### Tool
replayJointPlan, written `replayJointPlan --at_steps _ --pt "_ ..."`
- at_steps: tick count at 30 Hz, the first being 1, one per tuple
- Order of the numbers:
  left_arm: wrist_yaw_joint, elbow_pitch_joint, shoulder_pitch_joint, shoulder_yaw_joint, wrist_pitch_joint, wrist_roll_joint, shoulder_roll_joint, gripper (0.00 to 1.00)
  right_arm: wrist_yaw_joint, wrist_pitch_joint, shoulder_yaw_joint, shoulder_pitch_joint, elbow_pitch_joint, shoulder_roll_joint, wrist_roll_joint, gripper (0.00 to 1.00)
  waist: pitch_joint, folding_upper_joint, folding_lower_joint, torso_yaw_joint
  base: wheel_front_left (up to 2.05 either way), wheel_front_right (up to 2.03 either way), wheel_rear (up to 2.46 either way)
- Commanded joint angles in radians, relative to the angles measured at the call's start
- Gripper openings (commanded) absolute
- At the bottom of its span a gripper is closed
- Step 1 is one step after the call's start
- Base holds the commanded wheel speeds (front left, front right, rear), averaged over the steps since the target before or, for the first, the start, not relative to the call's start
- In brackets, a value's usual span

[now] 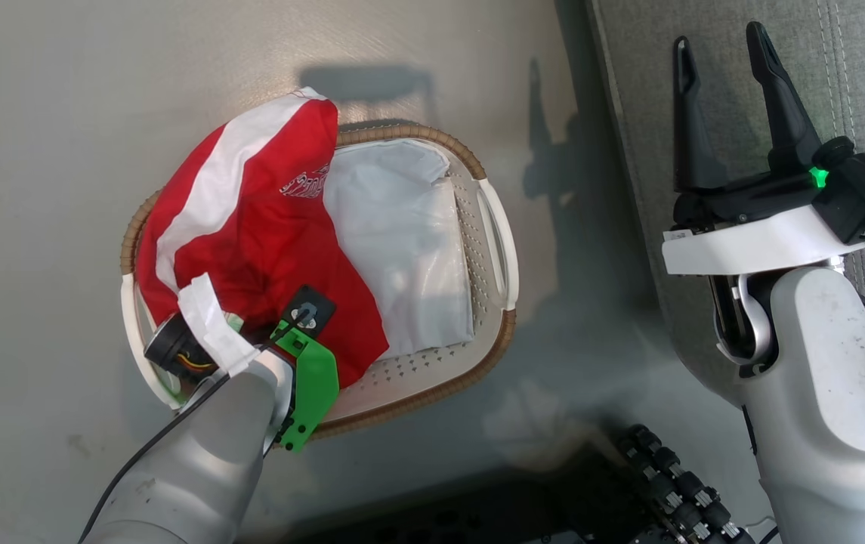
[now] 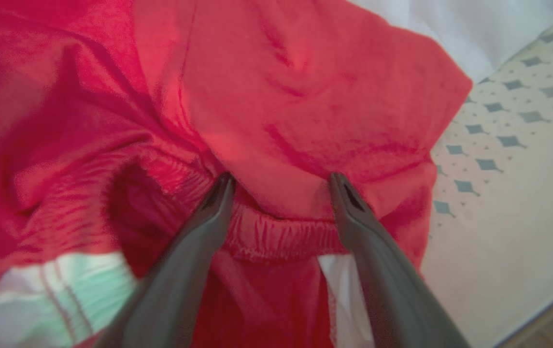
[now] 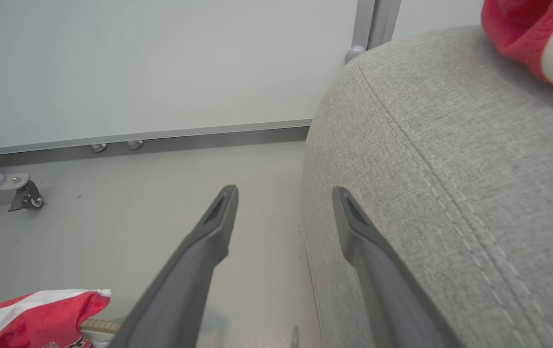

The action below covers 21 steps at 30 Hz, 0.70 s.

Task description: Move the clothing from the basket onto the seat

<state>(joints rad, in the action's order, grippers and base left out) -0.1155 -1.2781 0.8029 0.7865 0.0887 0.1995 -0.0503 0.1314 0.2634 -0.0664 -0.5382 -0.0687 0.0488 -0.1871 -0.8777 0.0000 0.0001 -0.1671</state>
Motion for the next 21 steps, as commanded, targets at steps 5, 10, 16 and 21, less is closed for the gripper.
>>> replayJointPlan --at_steps 5,10,16,21 --pt "0.0 -0.009 0.022 0.012 0.068 0.013 -0.017 0.55 -0.001 0.002 -0.008 -0.013 -0.003 0.003 -0.015 1.0 -0.012 0.0 -0.0001 -0.016 0.0 0.0 0.0" --pt "0.002 -0.01 0.027 0.013 0.085 0.019 -0.023 0.0 -0.001 0.002 -0.007 -0.018 -0.009 0.003 -0.026 1.0 -0.014 0.0 -0.0001 -0.024 0.0 0.0 0.0" --pt "-0.005 -0.001 0.027 0.018 0.044 0.033 -0.018 0.0 -0.001 0.002 0.003 -0.009 -0.025 0.003 -0.032 1.0 0.01 0.0 -0.0001 -0.021 0.0 0.0 0.0" --pt "-0.011 0.022 0.013 0.036 -0.013 0.044 -0.012 0.0 -0.001 0.002 0.005 0.0 -0.034 0.003 -0.03 1.0 0.048 0.0 -0.0001 -0.01 0.0 0.0 0.0"
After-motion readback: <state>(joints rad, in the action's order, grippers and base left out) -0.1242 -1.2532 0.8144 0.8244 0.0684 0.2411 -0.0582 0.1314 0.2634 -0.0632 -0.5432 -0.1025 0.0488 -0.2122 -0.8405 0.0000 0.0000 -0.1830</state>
